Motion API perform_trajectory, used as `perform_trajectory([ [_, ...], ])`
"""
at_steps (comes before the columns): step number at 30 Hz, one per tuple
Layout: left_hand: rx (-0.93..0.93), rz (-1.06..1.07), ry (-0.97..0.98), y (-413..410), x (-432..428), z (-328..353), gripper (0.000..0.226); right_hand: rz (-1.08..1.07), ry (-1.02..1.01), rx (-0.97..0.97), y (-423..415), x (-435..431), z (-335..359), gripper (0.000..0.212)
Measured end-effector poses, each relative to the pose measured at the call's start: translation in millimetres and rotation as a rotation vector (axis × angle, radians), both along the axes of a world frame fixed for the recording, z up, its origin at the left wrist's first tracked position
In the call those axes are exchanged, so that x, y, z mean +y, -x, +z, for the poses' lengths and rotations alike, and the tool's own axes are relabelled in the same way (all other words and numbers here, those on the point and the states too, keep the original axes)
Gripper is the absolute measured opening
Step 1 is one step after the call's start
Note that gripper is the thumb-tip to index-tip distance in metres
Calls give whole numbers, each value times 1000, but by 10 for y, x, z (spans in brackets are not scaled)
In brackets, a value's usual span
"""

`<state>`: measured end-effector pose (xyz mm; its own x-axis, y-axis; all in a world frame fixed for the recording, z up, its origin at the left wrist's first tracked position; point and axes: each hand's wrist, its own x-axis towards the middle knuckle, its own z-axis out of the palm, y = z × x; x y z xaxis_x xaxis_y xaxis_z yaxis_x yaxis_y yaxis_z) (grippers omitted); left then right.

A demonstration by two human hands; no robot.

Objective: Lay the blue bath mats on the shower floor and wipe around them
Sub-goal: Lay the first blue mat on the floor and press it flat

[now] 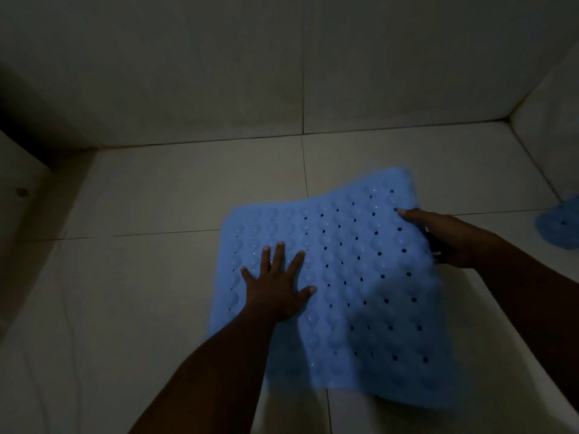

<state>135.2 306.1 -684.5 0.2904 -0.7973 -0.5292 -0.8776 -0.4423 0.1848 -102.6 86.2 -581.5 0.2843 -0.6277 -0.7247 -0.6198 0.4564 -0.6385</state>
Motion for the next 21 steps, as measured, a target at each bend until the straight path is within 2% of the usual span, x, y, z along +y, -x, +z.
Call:
perform_trajectory([
  [2,-3,17,-32,-128,26,35,88,-30,96,53,29,21,-103,67],
  [4,10,67,-77,-236,47,68,91,-71,292,112,-18,73,-197,91],
  [5,18,93,-94,-268,59,82,92,-55,383,132,-53,92,-230,96],
  [7,25,145,-107,-284,79,95,94,-23,411,100,-136,108,-210,78],
  [9,22,195,-99,-272,93,97,96,1,300,36,-182,93,-136,50],
  [11,25,215,-86,-240,103,87,98,43,216,47,-151,29,-124,40],
  [13,54,223,-89,-182,103,83,106,70,128,46,-85,-3,-144,44],
  [15,79,224,-121,-106,92,86,121,84,126,99,-56,10,-208,58],
  [18,85,222,-152,-29,51,72,133,46,400,263,-124,123,-212,70],
  [21,107,242,-153,-104,-41,81,135,-32,589,324,-167,179,-256,78],
])
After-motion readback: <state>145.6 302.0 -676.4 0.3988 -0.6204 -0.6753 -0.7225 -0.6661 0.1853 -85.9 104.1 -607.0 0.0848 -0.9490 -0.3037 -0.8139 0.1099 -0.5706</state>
